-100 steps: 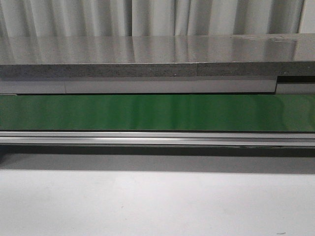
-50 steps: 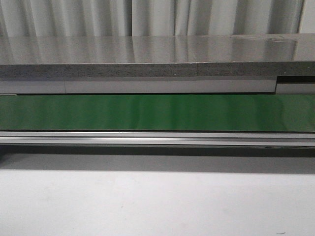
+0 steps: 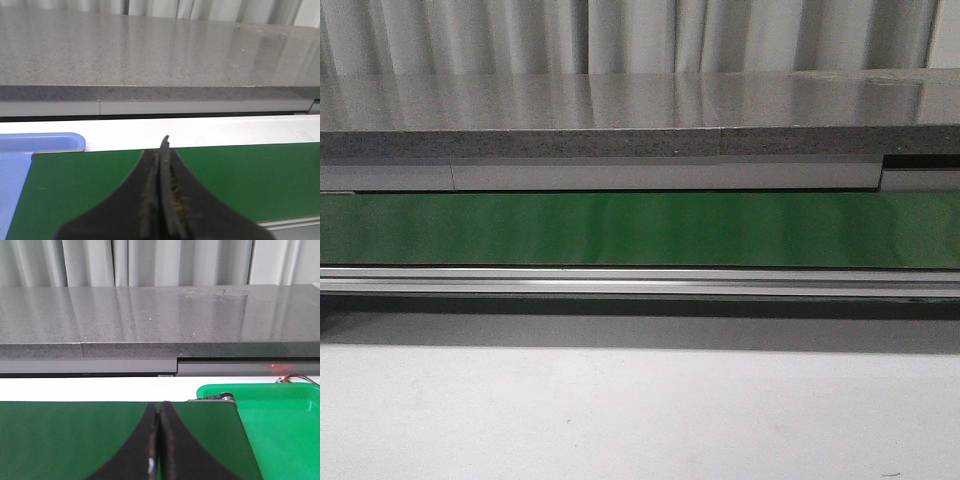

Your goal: Move button from right to left

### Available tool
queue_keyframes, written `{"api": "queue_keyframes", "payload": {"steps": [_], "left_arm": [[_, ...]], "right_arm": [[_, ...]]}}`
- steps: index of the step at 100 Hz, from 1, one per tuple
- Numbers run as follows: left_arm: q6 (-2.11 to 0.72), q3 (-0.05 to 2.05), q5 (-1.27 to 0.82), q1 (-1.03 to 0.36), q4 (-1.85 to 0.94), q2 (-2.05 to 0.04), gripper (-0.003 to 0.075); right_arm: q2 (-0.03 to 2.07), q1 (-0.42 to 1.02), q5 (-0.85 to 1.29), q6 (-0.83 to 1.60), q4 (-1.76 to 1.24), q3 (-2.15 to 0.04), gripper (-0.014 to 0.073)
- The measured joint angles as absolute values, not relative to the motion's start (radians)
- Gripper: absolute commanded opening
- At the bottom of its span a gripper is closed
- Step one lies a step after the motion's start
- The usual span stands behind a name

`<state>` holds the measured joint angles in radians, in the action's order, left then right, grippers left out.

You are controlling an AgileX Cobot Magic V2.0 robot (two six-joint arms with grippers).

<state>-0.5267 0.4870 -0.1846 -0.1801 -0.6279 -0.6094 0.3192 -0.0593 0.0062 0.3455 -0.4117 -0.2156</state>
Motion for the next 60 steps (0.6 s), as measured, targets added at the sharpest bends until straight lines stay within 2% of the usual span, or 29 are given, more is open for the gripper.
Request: {"api": "queue_keyframes", "payload": {"steps": [23, 45, 60], "left_arm": [[-0.486, 0.395, -0.109, -0.18, -0.56, -0.527, -0.002], [0.0, 0.324, -0.085, -0.15, -0.097, -0.451, -0.002], [0.112, 0.275, -0.061, -0.097, 0.037, -0.383, -0.002]], "right_arm": [[0.319, -0.059, 0.006, 0.345, -0.412, -0.216, -0.0067], [0.319, -0.059, 0.006, 0.345, -0.412, -0.216, -0.0067], [0.319, -0.059, 0.006, 0.345, -0.412, -0.216, -0.0067]]}}
